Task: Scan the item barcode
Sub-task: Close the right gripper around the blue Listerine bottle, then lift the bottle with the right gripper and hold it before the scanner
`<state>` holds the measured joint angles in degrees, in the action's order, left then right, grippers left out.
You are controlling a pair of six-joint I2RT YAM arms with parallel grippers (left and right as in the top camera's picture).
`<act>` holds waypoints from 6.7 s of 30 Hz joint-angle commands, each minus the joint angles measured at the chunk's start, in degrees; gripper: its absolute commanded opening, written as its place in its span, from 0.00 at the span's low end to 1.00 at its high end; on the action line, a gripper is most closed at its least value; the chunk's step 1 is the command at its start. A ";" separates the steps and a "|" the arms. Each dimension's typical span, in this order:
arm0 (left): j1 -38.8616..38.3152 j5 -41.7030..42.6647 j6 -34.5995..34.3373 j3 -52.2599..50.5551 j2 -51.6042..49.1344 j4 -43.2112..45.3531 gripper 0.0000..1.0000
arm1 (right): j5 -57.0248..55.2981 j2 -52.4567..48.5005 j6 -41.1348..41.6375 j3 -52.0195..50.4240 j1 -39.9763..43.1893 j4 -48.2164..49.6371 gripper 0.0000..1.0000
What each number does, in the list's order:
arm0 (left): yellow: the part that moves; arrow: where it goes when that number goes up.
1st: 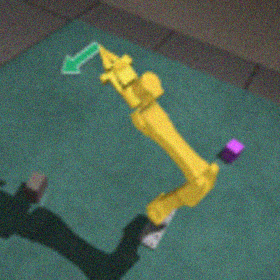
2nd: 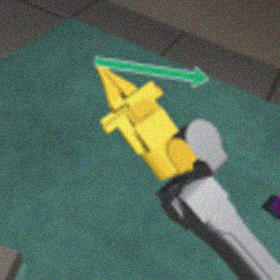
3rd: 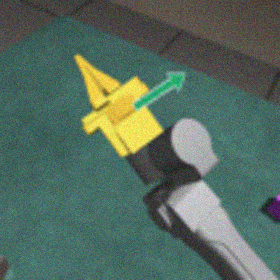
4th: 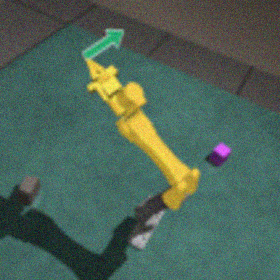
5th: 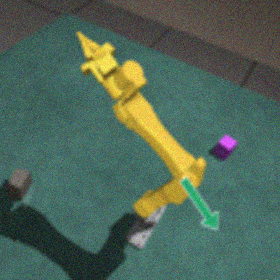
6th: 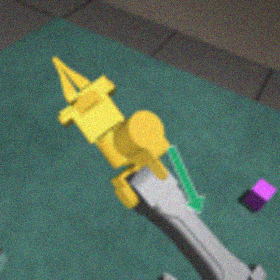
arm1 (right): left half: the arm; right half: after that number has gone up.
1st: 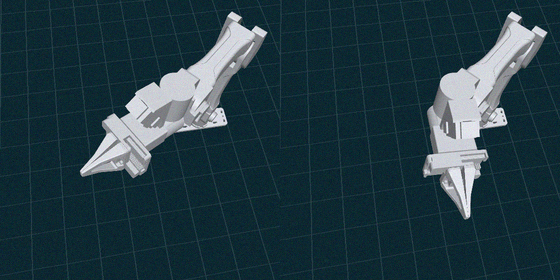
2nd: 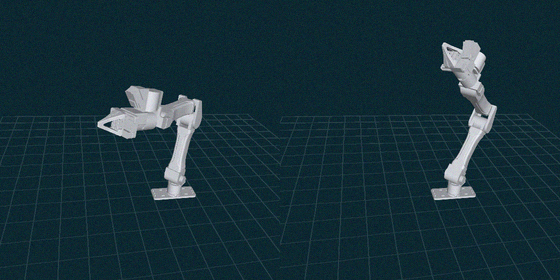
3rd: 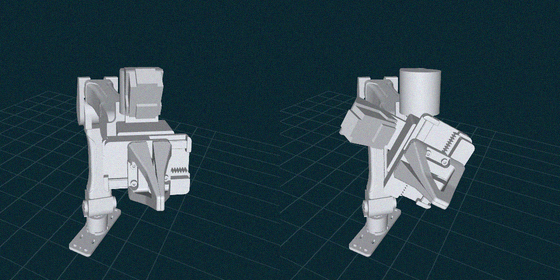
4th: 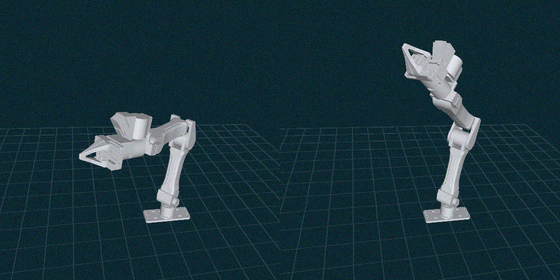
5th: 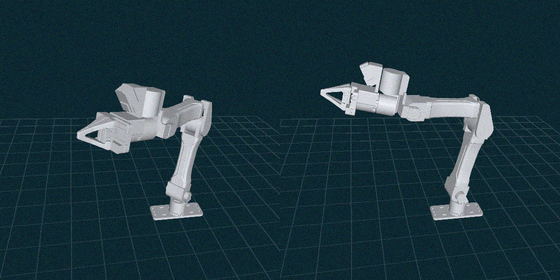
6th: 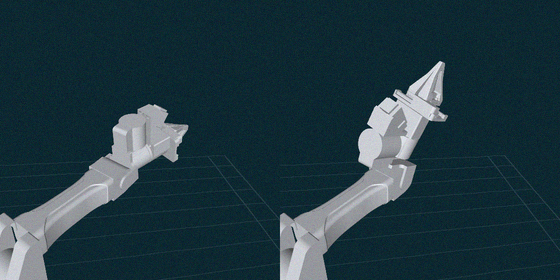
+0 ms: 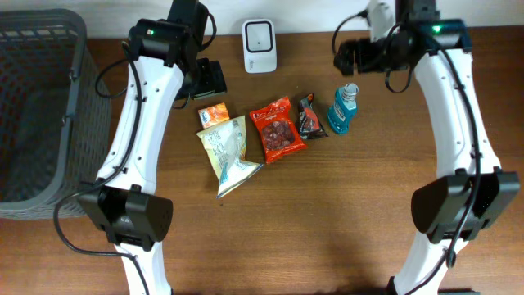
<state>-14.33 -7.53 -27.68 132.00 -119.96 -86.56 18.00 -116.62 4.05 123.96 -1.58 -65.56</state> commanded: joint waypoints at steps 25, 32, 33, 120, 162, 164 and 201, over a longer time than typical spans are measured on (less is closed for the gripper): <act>0.13 -0.24 -0.07 0.90 1.14 -0.09 0.99 | -30.49 -8.44 53.24 -0.96 -9.29 -10.25 0.73; 0.13 -0.24 -0.07 0.87 1.14 -0.09 0.99 | -30.49 -8.44 51.36 -0.96 -9.33 -9.94 0.62; 0.13 -0.24 -0.07 0.90 1.14 -0.11 0.99 | -30.51 -8.44 50.18 -0.96 -9.33 -9.90 0.59; 0.13 -0.24 -0.07 0.87 1.14 -0.09 0.99 | -28.46 19.06 16.33 -44.96 -10.40 29.11 0.98; 0.13 -0.24 -0.07 0.90 1.14 -0.09 0.99 | -28.74 6.32 12.72 -42.97 -10.69 43.71 0.61; 0.13 -0.24 -0.07 0.87 1.14 -0.09 0.99 | -27.10 6.32 12.70 -39.54 -10.69 40.65 0.60; 0.13 -0.24 -0.07 0.90 1.14 -0.11 0.99 | 6.80 -20.55 110.77 -19.21 -13.46 83.97 0.50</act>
<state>-14.33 -7.53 -27.70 132.00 -119.96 -86.61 26.46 -136.03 107.22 103.13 -14.37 16.78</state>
